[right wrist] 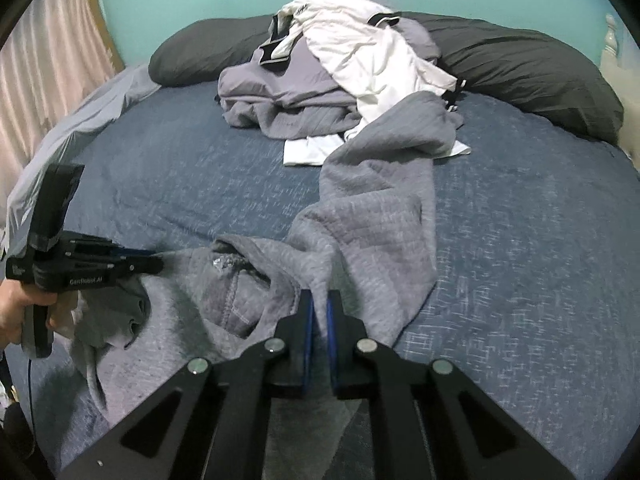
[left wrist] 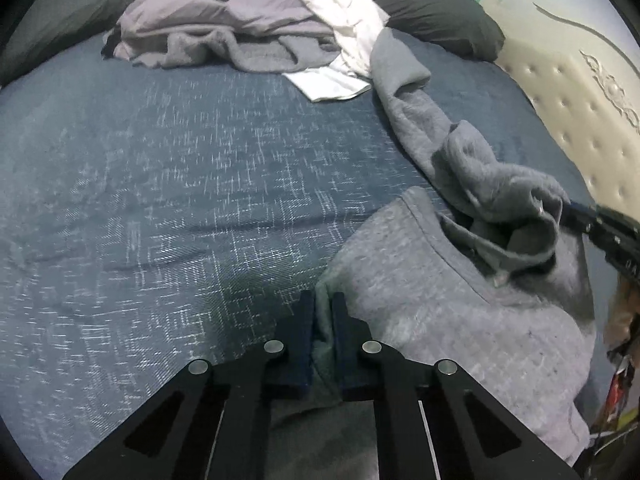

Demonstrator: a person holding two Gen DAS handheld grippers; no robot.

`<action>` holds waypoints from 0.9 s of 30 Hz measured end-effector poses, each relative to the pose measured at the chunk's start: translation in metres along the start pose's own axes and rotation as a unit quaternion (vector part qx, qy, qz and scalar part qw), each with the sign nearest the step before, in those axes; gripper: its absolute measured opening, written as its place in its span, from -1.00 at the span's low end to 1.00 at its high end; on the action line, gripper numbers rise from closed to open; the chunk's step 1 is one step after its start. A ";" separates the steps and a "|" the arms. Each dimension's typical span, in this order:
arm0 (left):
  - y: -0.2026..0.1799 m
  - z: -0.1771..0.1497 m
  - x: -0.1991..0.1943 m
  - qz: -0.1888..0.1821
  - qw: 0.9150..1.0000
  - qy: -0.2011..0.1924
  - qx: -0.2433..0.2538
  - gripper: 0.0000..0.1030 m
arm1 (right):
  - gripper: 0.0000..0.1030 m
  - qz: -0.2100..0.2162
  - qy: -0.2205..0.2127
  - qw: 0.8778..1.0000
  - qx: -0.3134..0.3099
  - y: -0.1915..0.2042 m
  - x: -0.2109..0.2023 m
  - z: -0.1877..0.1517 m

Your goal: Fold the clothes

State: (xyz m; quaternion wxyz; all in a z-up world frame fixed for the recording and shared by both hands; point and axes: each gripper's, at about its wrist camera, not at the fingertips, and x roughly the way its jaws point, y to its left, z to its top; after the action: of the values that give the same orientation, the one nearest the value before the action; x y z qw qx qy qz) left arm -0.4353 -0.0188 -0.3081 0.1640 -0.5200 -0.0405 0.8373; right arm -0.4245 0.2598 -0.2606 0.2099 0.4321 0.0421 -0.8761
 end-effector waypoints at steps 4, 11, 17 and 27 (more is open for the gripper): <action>-0.005 0.000 -0.018 0.008 1.000 -0.012 0.006 -0.84 | -0.89 -0.003 -0.014 1.000 0.007 -0.002 -0.019 0.003; -0.015 0.000 -0.062 0.031 0.998 -0.044 0.018 -0.86 | -0.89 -0.011 -0.042 0.999 0.008 -0.001 -0.062 0.010; -0.016 0.000 -0.118 0.052 0.995 -0.082 0.021 -0.87 | -0.90 -0.021 -0.087 0.996 0.024 -0.002 -0.115 0.019; -0.043 -0.003 -0.237 0.069 0.984 -0.160 0.036 -0.90 | -0.90 -0.023 -0.161 0.987 0.013 0.031 -0.224 0.042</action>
State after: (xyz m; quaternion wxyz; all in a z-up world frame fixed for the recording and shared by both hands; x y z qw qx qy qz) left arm -0.3261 -0.0537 -0.0961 0.1157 -0.3750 0.0000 0.9198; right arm -0.3221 0.2950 -0.0572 0.1878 0.2865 0.0067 -0.9395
